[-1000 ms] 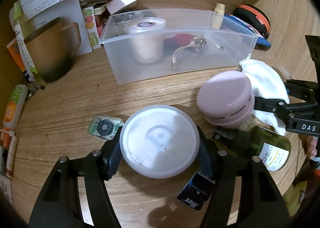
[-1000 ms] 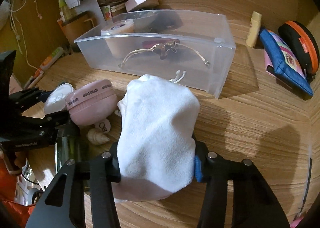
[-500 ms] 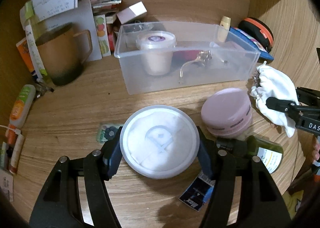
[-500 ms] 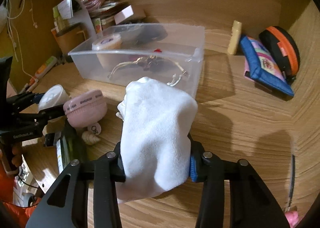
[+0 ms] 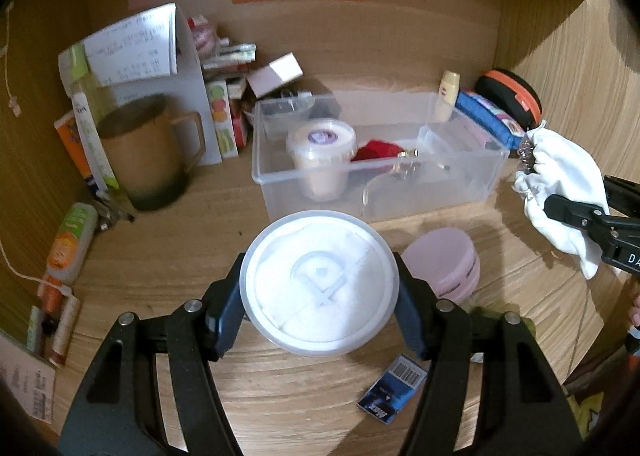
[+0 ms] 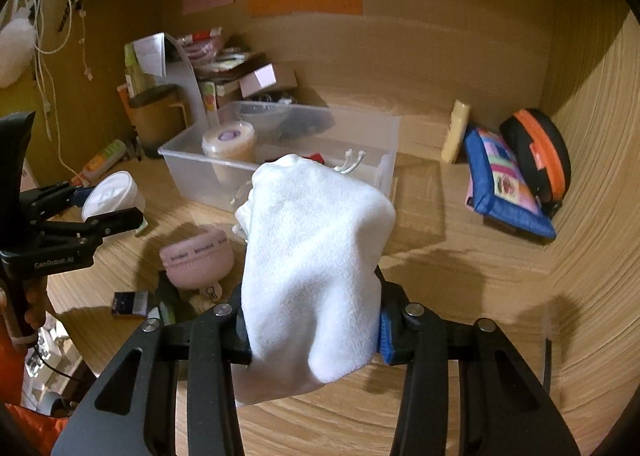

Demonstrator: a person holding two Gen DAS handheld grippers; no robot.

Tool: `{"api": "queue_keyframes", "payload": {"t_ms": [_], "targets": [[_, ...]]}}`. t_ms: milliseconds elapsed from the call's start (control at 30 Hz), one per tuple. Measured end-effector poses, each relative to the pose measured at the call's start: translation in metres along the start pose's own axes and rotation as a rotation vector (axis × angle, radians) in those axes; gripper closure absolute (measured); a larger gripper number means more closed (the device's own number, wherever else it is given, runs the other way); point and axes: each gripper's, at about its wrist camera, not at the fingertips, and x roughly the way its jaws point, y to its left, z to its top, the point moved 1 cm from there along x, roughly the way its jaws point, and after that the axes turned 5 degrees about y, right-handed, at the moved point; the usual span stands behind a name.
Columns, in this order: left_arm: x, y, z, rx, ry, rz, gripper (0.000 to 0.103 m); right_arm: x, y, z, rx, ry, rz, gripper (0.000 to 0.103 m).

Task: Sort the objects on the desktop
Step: 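Lift and carry the white lid and white cloth bag over the clear box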

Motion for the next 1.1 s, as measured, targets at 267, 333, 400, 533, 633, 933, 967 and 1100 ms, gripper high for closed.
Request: {"api": "queue_keyframes", "payload": {"t_ms": [267,333,400,533,633,933,967,1100], "targets": [[-0.02,0.003,0.019,0.016,-0.066,0.049,0.038,-0.017,-0.001,0.018,0.006,-0.067,0.008,0.064],[-0.023,0.003,0.025,0.021,-0.081,0.06,0.038,-0.021,-0.001,0.024,0.002,-0.082,0.01,0.064],[-0.026,0.003,0.031,0.022,-0.093,0.063,0.038,-0.025,-0.001,0.029,0.002,-0.099,0.009,0.064],[-0.029,0.001,0.043,0.035,-0.118,0.068,0.038,-0.03,-0.001,0.039,0.0,-0.127,0.016,0.064],[-0.029,0.0,0.051,0.043,-0.128,0.064,0.038,-0.031,-0.001,0.046,0.003,-0.144,0.019,0.064],[-0.021,-0.004,0.078,0.04,-0.14,0.015,0.038,-0.028,-0.007,0.07,0.025,-0.186,0.044,0.064],[-0.02,-0.004,0.081,0.035,-0.139,0.006,0.038,-0.028,-0.007,0.073,0.024,-0.19,0.047,0.064],[-0.011,-0.004,0.094,0.027,-0.127,-0.014,0.038,-0.021,-0.007,0.087,0.015,-0.197,0.051,0.064]]}}
